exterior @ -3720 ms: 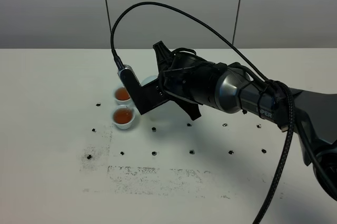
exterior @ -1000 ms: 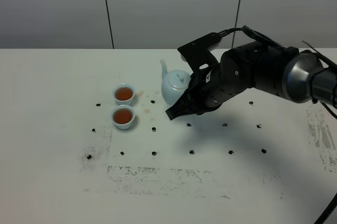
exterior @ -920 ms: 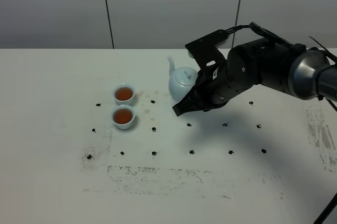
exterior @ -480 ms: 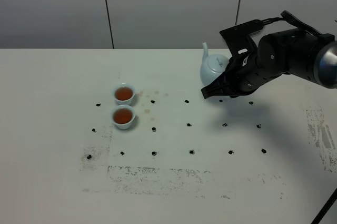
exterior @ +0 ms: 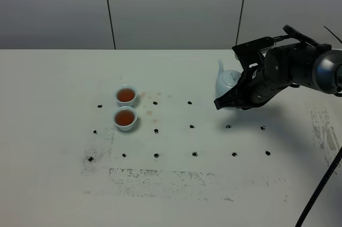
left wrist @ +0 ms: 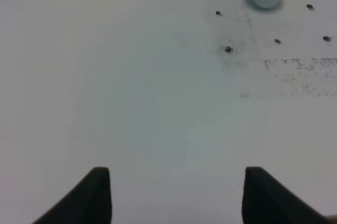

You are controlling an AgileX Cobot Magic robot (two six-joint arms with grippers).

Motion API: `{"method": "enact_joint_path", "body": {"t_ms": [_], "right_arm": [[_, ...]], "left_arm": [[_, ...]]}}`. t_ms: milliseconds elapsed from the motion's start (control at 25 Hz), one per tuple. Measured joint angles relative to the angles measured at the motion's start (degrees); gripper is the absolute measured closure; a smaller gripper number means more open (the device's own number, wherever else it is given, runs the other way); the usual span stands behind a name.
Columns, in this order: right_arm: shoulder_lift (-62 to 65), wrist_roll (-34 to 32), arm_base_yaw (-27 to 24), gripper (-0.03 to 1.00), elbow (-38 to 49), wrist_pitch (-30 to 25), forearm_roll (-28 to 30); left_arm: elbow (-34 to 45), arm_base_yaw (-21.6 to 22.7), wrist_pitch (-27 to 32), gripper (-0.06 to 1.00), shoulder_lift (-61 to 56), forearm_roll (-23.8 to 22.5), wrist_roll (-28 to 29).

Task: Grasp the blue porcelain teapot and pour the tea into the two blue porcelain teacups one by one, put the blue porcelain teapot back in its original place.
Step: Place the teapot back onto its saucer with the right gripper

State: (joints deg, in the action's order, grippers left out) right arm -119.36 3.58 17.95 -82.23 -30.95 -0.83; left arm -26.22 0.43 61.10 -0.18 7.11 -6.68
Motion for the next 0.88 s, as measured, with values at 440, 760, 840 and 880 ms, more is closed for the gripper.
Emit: {"method": "enact_joint_path", "body": {"t_ms": [440, 760, 840, 880], "right_arm": [[-2.2, -0.2, 0.0, 0.93, 0.0, 2.6, 0.0], [-2.2, -0.2, 0.0, 0.87, 0.0, 3.0, 0.0], [-2.2, -0.2, 0.0, 0.79, -0.1, 3.0, 0.0], [-2.2, -0.2, 0.0, 0.75, -0.1, 3.0, 0.0]], "left_arm": [[0.0, 0.0, 0.0, 0.43, 0.0, 0.0, 0.0], [0.0, 0.0, 0.0, 0.43, 0.0, 0.0, 0.0], [0.0, 0.0, 0.0, 0.43, 0.0, 0.0, 0.0], [0.0, 0.0, 0.0, 0.43, 0.0, 0.0, 0.0]]}}
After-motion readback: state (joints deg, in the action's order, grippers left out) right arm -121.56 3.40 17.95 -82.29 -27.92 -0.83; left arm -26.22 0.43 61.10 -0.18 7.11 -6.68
